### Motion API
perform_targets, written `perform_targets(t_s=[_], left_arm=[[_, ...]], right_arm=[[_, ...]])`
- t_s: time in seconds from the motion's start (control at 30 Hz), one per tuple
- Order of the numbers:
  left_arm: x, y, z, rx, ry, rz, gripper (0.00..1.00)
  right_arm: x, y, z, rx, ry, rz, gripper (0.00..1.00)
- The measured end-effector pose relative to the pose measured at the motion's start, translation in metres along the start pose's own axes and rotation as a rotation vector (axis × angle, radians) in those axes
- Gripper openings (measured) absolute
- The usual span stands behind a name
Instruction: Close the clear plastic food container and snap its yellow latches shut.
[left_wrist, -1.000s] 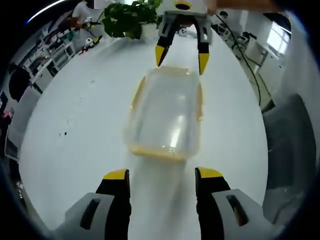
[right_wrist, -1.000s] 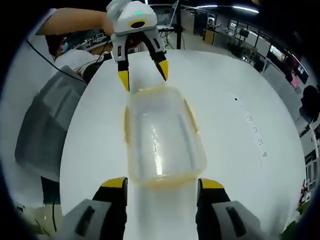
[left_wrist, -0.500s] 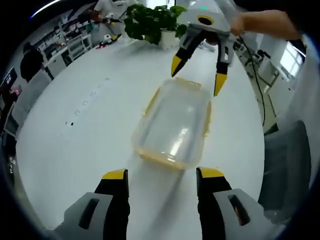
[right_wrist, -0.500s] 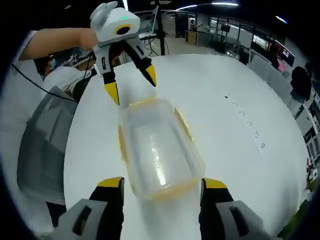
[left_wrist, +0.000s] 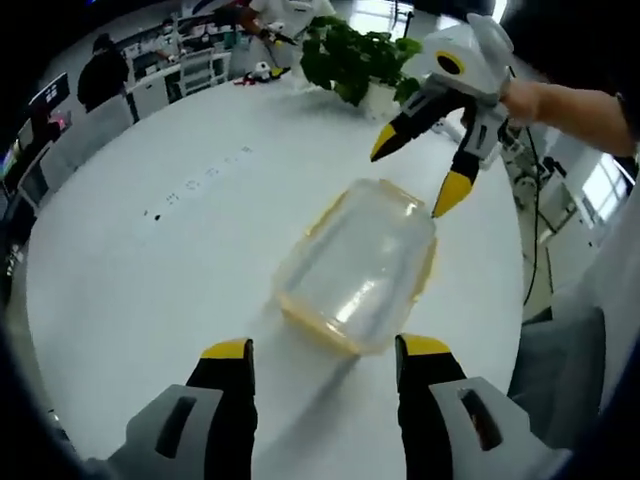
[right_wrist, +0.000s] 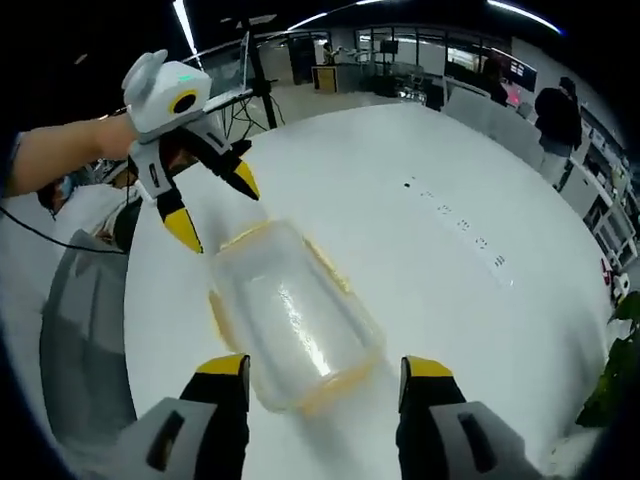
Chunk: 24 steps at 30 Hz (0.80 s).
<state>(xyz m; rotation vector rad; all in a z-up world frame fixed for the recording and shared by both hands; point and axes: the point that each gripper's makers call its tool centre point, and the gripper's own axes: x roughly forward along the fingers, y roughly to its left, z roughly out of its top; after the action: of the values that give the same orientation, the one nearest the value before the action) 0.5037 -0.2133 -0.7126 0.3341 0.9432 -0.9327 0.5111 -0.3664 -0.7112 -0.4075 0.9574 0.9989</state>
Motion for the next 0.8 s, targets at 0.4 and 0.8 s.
perform_targets(t_s=[0.4,0.8], left_arm=[[0.005,0.002,0.007,-0.191,-0.042,0.102,0.54],[0.005,0.000,0.014,-0.382,-0.084,0.156,0.55]], right_arm=[[0.000,-0.012,0.001,0.132,0.008,-0.086,0.57],[0.000,-0.014,-0.002,0.273,-0.030,-0.108,0.53]])
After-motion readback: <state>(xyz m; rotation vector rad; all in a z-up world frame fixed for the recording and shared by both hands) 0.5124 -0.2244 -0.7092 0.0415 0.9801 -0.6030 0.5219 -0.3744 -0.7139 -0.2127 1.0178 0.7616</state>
